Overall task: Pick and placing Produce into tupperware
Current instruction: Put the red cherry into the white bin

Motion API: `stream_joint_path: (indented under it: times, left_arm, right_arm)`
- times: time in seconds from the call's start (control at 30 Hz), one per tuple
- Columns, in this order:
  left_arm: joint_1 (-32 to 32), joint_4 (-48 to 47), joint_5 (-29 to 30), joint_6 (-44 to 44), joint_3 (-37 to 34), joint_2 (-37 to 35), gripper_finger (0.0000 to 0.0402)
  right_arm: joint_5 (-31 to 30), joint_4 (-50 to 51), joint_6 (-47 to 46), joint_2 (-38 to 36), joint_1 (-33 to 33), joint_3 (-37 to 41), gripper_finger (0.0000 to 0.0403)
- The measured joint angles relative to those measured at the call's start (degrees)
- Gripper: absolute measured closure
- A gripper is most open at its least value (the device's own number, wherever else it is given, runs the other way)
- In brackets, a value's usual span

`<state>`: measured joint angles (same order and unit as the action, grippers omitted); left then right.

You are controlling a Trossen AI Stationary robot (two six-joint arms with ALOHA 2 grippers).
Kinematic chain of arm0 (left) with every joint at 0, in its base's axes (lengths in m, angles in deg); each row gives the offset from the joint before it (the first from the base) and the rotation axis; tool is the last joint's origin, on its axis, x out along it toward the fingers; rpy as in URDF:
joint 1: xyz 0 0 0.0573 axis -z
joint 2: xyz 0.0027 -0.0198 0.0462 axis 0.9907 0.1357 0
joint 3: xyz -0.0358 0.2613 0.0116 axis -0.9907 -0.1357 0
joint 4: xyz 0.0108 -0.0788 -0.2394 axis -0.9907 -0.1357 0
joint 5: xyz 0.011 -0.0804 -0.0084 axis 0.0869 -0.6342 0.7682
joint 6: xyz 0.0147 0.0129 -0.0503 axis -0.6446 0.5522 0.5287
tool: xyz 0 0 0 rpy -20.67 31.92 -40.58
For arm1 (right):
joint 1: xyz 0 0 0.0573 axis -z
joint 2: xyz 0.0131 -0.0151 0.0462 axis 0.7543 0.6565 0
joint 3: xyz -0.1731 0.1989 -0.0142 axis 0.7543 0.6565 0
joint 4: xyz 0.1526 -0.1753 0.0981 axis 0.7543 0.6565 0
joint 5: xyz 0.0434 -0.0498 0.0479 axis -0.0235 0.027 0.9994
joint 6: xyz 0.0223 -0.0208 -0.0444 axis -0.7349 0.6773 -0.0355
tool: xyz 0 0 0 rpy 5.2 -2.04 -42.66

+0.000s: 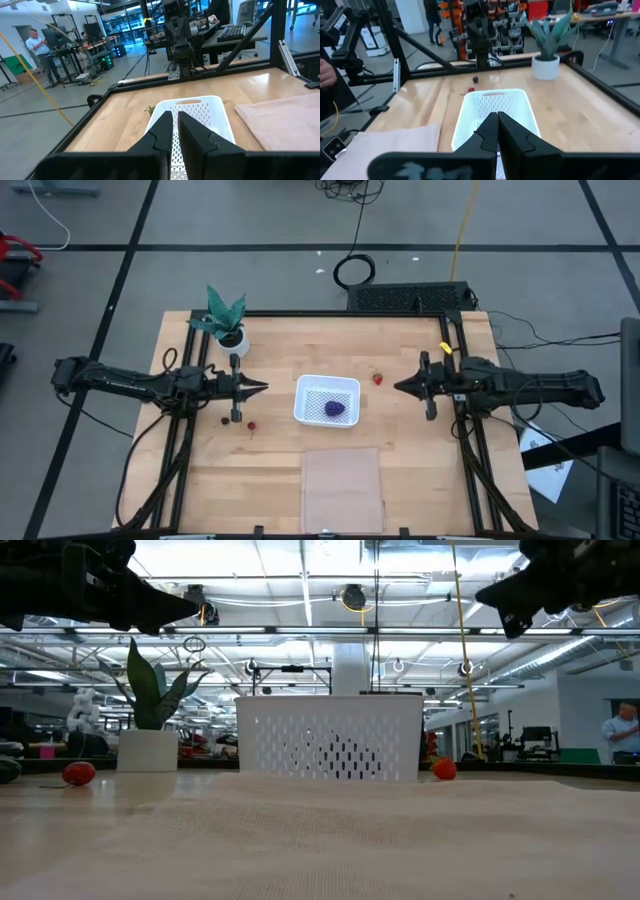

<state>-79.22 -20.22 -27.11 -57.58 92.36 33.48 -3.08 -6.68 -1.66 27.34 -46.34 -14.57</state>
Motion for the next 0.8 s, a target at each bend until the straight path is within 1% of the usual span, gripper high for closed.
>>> stream_joint_path:
  times: [0.17,0.27,0.63,0.8]
  left_arm:
    - [0.0,0.0,0.0,0.0,0.0,0.0,0.0369]
    - [0.0,0.0,0.0,0.0,0.0,0.0,0.0369]
    - [0.0,0.0,0.1,0.2,0.0,0.0,0.0369]
    - [0.0,0.0,0.1,0.4,0.0,0.0,0.0369]
  right_arm:
    - [0.1,-5.2,-1.1,0.0,-0.1,3.5,0.0403]
    - [0.1,-6.3,-1.0,0.0,-0.1,5.0,0.0403]
    - [0.2,-6.7,3.4,0.0,-0.1,5.3,0.0403]
    - [0.2,-9.2,6.3,0.0,-0.1,5.3,0.0403]
